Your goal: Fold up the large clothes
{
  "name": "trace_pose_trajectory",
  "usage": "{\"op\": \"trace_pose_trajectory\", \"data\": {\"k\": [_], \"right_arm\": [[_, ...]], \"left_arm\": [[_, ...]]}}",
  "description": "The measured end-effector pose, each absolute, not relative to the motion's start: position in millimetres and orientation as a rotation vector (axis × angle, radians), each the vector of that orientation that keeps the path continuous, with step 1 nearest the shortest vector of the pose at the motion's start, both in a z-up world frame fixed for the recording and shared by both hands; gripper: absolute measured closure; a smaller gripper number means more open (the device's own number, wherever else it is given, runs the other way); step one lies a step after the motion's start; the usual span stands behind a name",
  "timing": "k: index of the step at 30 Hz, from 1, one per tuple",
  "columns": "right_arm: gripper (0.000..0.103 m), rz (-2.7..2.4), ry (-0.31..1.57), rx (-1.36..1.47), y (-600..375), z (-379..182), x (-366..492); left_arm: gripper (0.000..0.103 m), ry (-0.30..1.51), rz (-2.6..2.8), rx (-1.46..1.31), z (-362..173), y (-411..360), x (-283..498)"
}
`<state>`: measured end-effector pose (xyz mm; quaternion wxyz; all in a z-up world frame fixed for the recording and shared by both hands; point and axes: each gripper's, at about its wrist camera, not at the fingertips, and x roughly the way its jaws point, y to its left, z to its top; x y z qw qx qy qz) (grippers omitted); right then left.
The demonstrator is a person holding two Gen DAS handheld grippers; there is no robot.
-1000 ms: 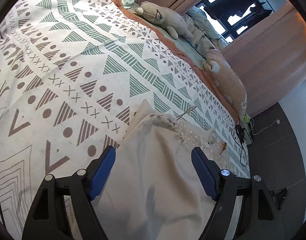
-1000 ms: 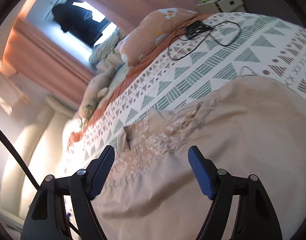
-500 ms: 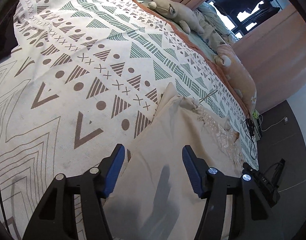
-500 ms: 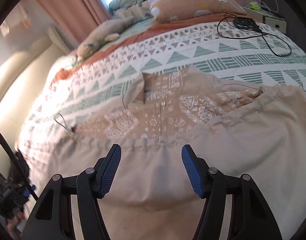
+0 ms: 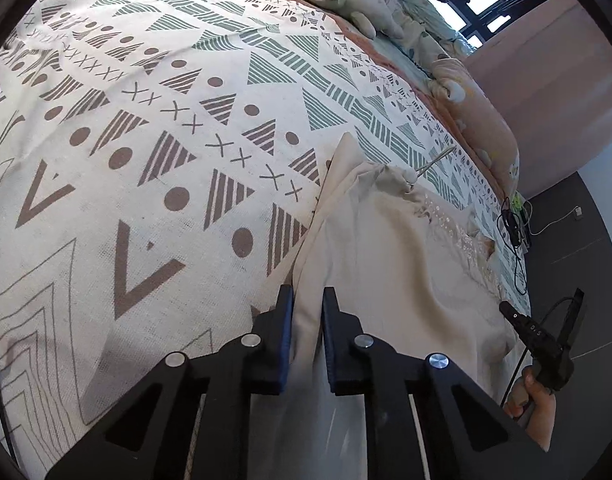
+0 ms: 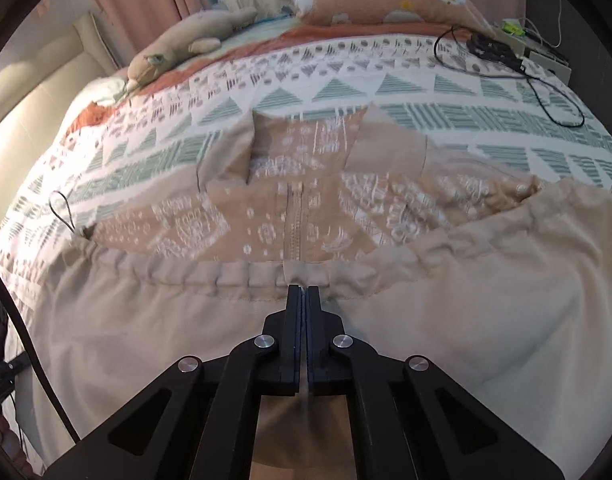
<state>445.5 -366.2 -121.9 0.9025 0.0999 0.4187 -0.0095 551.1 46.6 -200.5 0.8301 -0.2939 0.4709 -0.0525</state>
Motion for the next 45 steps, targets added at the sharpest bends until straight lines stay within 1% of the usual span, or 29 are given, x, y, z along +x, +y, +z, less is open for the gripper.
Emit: {"op": "trace_pose_trajectory", "data": {"k": [2,5,11,17,24,25,27,28,29,30,31,32,36,45], "right_arm": [[0.103,-0.029,0.819,0.209,-368.0,-112.0,444.3],[0.103,-0.038,0.797,0.225,-376.8,-115.2,442.6],[0.103,-0.048,0.824,0.239,-381.7,-129.9,450.8],[0.103,-0.050,0.897,0.264,-384.4,-154.6,471.5],[0.103,-0.011,0.921,0.413,-405.0,-151.0,471.3],[0.103,-0.009,0.926,0.435,-406.9,-149.5,469.8],[0.102,-0.018,0.927,0.451,-408.8,-145.7,465.3],[0.095,-0.034,0.927,0.444,-408.8,-142.7,462.2],[0.077,-0.050,0.926,0.437,-408.2,-140.1,458.1],[0.061,-0.057,0.919,0.435,-407.6,-136.1,453.0],[0.026,-0.052,0.908,0.435,-406.4,-131.9,447.6],[0.017,-0.045,0.891,0.432,-405.2,-127.1,441.2],[0.017,-0.034,0.841,0.393,-398.9,-109.5,408.7],[0.017,-0.015,0.785,0.362,-396.9,-86.5,344.3]], "left_arm": [[0.088,0.997,-0.114,-0.622,-199.6,45.8,553.6],[0.088,0.999,-0.114,-0.619,-200.5,44.3,558.3],[0.088,1.022,-0.100,-0.626,-207.7,46.4,564.5],[0.088,1.055,-0.098,-0.686,-214.5,50.9,570.3],[0.088,1.076,-0.110,-0.729,-209.6,53.3,564.4],[0.085,1.074,-0.115,-0.746,-209.2,55.3,561.5],[0.070,1.080,-0.120,-0.776,-208.7,59.1,555.7],[0.048,1.088,-0.130,-0.796,-208.7,60.0,551.9],[0.026,1.085,-0.148,-0.819,-207.8,60.8,548.1],[0.020,1.064,-0.173,-0.844,-204.8,62.8,542.7],[0.019,1.039,-0.184,-0.855,-199.9,64.6,537.0],[0.019,1.022,-0.181,-0.849,-194.8,66.0,532.2],[0.019,0.989,-0.163,-0.813,-182.1,69.3,514.2],[0.019,0.961,-0.129,-0.802,-183.8,79.6,480.2]]}}
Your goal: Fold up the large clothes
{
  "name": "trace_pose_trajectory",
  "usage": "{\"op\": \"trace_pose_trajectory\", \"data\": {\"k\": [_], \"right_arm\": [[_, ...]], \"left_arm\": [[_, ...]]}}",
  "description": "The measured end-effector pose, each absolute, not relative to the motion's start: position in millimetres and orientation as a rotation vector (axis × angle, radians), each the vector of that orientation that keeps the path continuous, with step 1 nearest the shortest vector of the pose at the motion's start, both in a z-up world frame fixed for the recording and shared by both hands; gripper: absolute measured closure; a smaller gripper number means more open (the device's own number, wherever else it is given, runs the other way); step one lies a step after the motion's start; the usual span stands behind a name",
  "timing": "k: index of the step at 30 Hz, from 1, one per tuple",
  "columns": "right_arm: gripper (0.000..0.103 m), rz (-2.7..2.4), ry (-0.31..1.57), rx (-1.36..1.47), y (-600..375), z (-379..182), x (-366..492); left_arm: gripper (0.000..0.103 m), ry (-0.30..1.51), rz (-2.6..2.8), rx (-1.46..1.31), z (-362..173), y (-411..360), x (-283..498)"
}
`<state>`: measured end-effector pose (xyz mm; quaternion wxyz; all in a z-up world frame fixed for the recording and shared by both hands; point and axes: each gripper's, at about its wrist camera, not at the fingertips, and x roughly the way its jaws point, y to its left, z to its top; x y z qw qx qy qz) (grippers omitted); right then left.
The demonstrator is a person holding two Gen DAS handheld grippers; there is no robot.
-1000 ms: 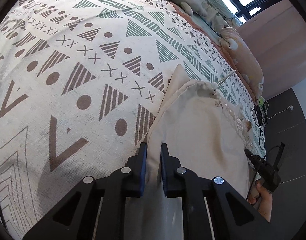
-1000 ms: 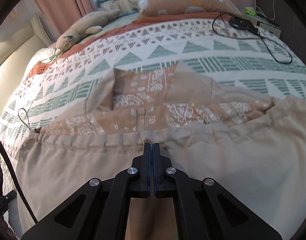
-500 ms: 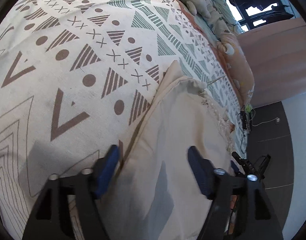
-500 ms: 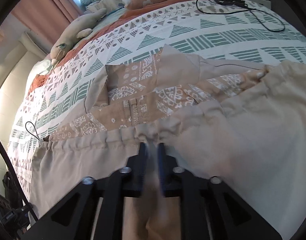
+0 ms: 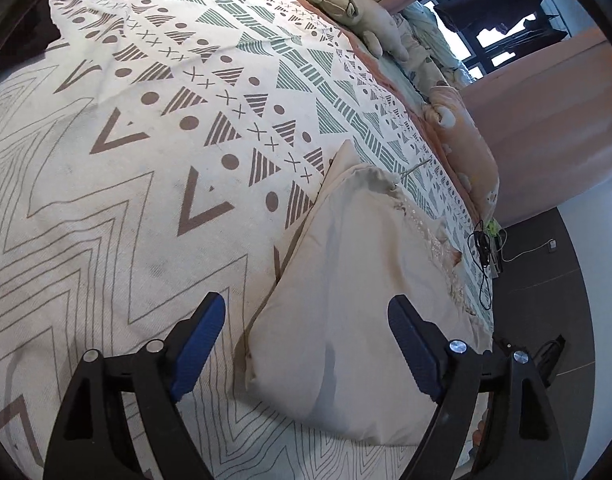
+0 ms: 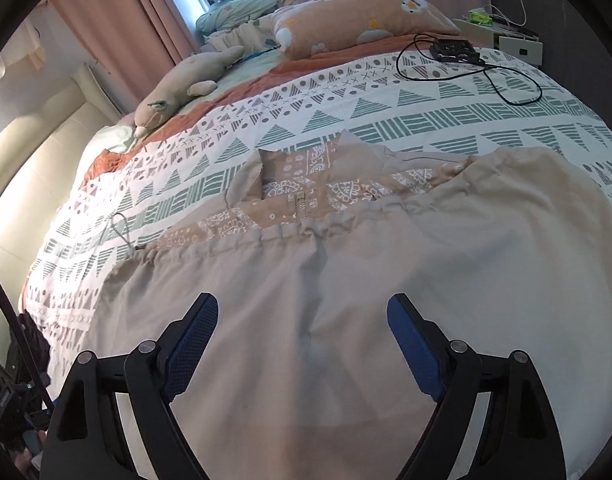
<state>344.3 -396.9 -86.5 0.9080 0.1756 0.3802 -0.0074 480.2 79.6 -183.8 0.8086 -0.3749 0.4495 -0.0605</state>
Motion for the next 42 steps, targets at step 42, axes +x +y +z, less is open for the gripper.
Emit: {"op": "trace_pose_trajectory", "data": {"k": [42], "right_arm": [[0.056,0.238,0.885,0.381,-407.4,-112.3,219.0]], "left_arm": [[0.044,1.000,-0.115,-0.787,-222.5,41.2,471.0]]}}
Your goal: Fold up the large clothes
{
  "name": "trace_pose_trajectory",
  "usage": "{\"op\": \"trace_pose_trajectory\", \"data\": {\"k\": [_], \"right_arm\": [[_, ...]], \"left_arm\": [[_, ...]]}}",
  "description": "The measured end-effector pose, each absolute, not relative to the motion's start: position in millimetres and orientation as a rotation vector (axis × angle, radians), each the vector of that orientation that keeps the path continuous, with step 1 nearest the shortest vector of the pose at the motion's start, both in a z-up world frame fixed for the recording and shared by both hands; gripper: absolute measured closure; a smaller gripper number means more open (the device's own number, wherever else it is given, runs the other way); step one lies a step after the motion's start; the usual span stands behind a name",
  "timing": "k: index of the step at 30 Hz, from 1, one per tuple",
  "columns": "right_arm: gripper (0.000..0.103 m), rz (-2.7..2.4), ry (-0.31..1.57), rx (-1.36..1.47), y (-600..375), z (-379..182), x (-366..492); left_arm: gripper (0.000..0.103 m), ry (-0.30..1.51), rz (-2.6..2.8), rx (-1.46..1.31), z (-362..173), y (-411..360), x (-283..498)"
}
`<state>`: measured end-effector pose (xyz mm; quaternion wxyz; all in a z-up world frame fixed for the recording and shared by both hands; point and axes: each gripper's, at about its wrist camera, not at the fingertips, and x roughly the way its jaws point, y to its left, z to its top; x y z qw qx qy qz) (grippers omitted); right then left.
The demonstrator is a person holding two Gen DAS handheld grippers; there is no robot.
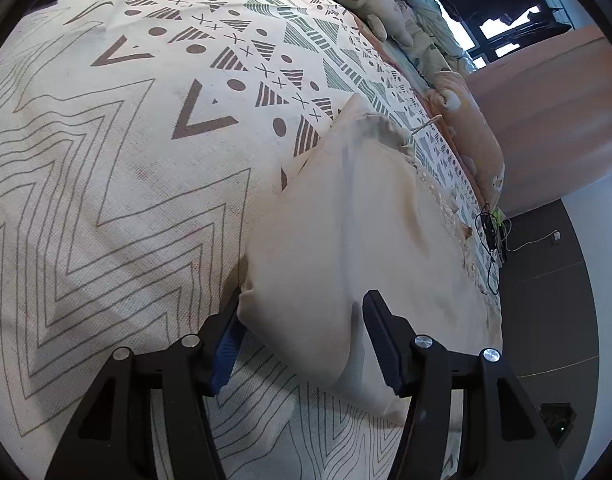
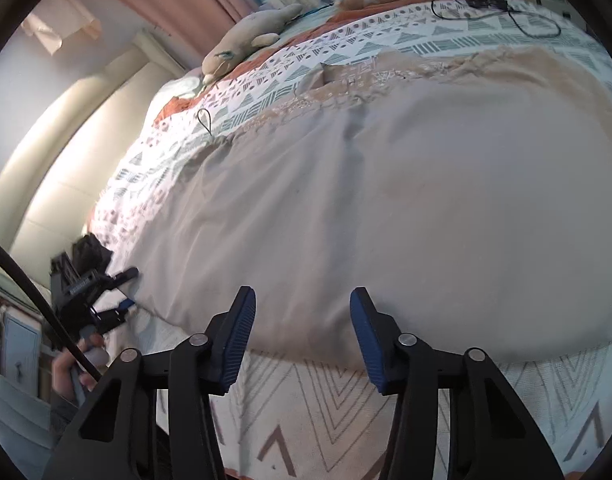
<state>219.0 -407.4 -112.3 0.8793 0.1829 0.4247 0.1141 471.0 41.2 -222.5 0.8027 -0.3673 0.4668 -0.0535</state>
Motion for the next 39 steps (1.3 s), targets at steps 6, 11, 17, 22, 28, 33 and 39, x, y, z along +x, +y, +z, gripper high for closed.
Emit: {"op": "trace_pose_trajectory", "data": {"k": [6,11,17,22,28,33,39], "right_arm": [[0.061,0.174,0.878,0.302,-400.3,-110.5,212.9],[0.061,0.197,0.896,0.259,-388.1,-117.1,220.5],[0.070,0.155,0.960,0.245,-381.2,-143.4,245.5],[0.075,0.115,0.947,0.220,-371.8,-147.0,261.3],[0.079,0.097,0.934,0.278,-374.7,-149.9,279.3],[0.081,0.115,0.934,0.376,-390.5,-154.6,289.0],[0.081,0.151,0.937,0.457,-408.2,-161.6,296.4]], "left_arm": [[0.044,0.992,-0.098,-0.765,-221.0,37.2,482.1],[0.044,0.994,-0.133,-0.788,-220.0,31.0,477.3],[0.058,1.009,-0.122,-0.723,-219.1,20.0,480.2],[0.081,0.984,-0.120,-0.794,-221.8,32.3,483.9],[0.090,0.883,-0.137,-0.736,-192.4,20.3,477.7],[0.092,0.806,-0.238,-0.776,-157.2,10.5,480.0],[0.092,0.759,-0.384,-0.814,-103.4,-22.8,494.5]]}}
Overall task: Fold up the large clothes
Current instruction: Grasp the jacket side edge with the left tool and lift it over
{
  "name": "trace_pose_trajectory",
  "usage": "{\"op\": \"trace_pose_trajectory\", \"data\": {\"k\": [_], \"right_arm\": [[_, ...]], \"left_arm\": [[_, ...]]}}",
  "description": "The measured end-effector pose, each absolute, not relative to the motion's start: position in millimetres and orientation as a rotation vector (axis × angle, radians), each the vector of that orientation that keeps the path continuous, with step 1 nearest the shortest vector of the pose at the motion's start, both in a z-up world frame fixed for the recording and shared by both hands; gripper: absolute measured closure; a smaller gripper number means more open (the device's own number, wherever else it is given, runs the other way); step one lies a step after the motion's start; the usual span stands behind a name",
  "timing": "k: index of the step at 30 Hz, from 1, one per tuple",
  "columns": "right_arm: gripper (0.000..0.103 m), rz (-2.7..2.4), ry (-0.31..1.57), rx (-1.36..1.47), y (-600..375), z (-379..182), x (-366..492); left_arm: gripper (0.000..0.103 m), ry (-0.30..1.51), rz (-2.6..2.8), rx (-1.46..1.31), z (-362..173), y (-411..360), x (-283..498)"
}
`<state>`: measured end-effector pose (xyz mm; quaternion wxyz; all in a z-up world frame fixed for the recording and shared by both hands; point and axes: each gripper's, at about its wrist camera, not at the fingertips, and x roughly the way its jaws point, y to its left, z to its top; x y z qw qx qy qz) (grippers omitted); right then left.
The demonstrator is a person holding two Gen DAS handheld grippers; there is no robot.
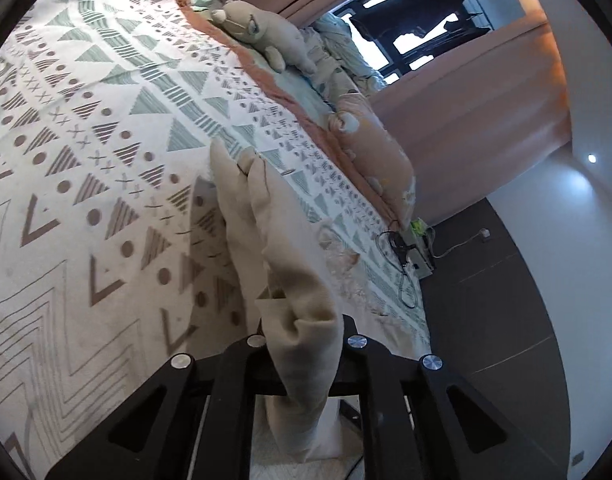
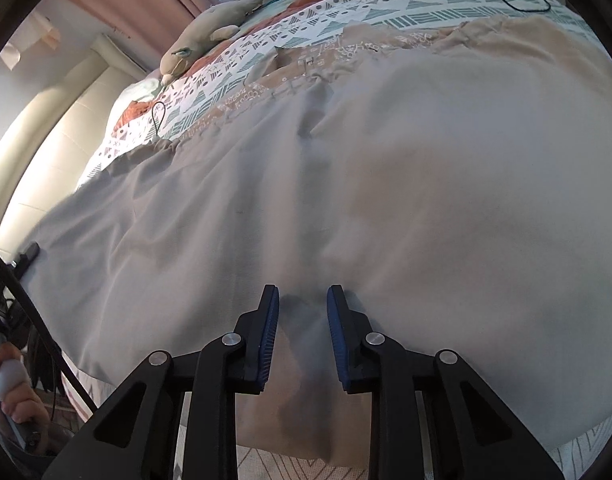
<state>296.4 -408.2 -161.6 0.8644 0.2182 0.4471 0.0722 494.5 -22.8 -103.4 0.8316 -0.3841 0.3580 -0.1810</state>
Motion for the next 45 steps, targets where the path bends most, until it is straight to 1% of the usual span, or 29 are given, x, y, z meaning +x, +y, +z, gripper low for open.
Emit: {"op": "trace_pose_trajectory", "data": {"k": [4,10,16,24,29,35,39,45], "right_arm": [[0.081,0.174,0.940,0.507,-417.9,-162.8,300.2],[0.081,0.203,0.916,0.579,-436.4,-157.8,294.3],[0.081,0.175,0.845,0.660,-470.4,-147.4,285.9],[0.081,0.055,0.704,0.695,-520.3,-126.6,254.7],[0.081,-0.014,0.638,0.772,-554.4,-130.5,240.9],[0.081,-0.049,0.611,0.873,-573.9,-137.5,231.9],[0.081,-0.103,0.577,0.917,-593.9,-138.7,215.3],[0.080,-0.177,0.509,0.965,-606.8,-134.9,184.1]], "left_arm": [[0.092,0.731,-0.494,-0.852,-74.2,-49.0,505.5],[0.092,0.720,-0.609,-0.858,-44.6,-90.6,519.1],[0.092,0.732,-0.708,-0.904,-31.6,-131.2,533.5],[0.092,0.770,-0.790,-0.875,-21.9,-205.4,551.7],[0.092,0.805,-0.822,-0.858,-26.4,-261.4,561.4],[0.092,0.897,-0.887,-0.844,-50.3,-329.4,576.9],[0.092,0.951,-0.929,-0.847,-69.0,-362.9,593.4],[0.092,1.018,-0.978,-0.830,-88.7,-409.8,590.4]]}}
